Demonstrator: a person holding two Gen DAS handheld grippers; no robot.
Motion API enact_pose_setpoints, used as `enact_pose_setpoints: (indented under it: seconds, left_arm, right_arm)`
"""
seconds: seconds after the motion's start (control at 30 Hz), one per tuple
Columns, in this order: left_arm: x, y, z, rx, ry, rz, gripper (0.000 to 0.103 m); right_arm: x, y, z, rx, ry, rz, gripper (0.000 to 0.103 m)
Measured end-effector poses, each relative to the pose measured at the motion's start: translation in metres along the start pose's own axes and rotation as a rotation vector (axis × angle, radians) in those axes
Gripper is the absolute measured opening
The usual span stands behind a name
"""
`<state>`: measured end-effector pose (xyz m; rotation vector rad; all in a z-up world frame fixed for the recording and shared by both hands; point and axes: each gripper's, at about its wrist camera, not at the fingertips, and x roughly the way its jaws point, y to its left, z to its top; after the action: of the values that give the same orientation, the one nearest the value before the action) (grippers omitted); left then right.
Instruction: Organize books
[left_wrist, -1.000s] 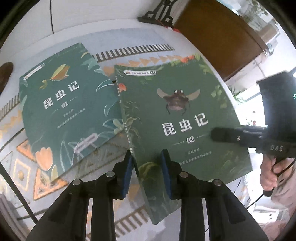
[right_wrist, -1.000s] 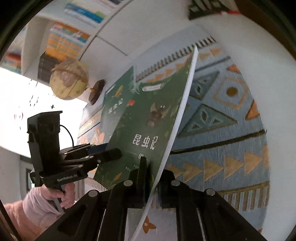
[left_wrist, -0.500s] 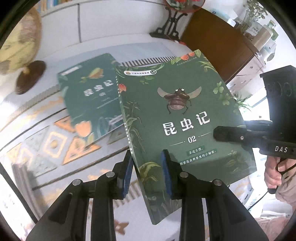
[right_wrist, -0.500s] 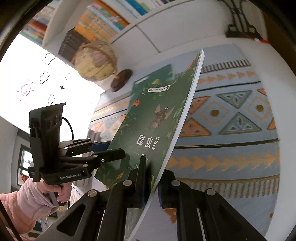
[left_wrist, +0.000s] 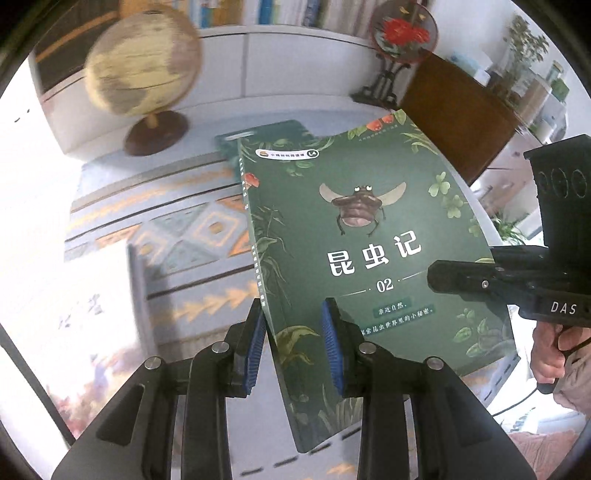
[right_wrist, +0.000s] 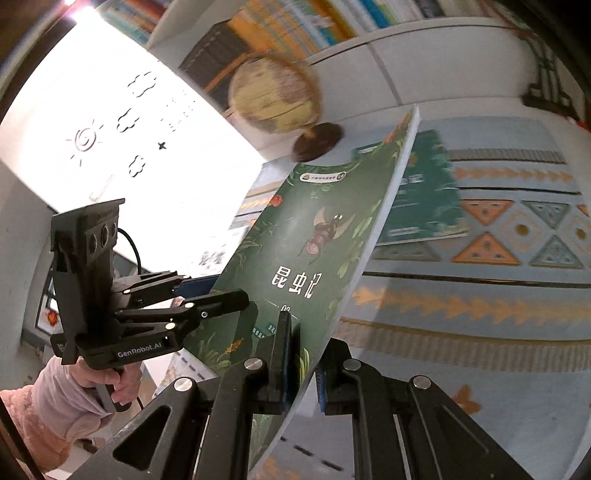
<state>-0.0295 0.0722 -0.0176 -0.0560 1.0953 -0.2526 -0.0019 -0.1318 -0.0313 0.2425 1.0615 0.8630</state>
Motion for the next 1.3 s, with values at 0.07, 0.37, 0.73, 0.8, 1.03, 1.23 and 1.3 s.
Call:
enact_pose_setpoints:
  seconds: [0.07, 0.37, 0.73, 0.8, 1.03, 1.23, 1.3]
  left_arm:
    - [-0.010, 0.011, -0.008, -0.015, -0.009, 0.017, 0.027]
    - [-0.044, 0.064, -0.030, -0.097, -0.048, 0.089, 0.027]
    - [-0.076, 0.133, -0.051, -0.220, -0.073, 0.185, 0.027]
    - [-0.078, 0.142, -0.056, -0.236, -0.071, 0.200, 0.027]
    - [-0.080, 0.161, -0.065, -0.283, -0.060, 0.232, 0.027]
    - [-0.072, 0.182, -0.074, -0.338, -0.038, 0.229, 0.027]
    - [-0.068, 0.189, -0.079, -0.354, -0.027, 0.228, 0.027]
  right_arm:
    - [0.007, 0.014, -0.001, -0.016, 0.001, 0.013, 0.011]
    - [0.048, 0.067, 0.013, -0.080, 0.032, 0.066, 0.011]
    - [0.110, 0.125, 0.040, -0.155, 0.104, 0.137, 0.011]
    - [0.120, 0.133, 0.042, -0.165, 0.118, 0.148, 0.011]
    - [0.146, 0.148, 0.044, -0.179, 0.157, 0.165, 0.011]
    - [0.163, 0.162, 0.040, -0.185, 0.179, 0.129, 0.011]
    - [0.170, 0.164, 0.037, -0.171, 0.187, 0.114, 0.011]
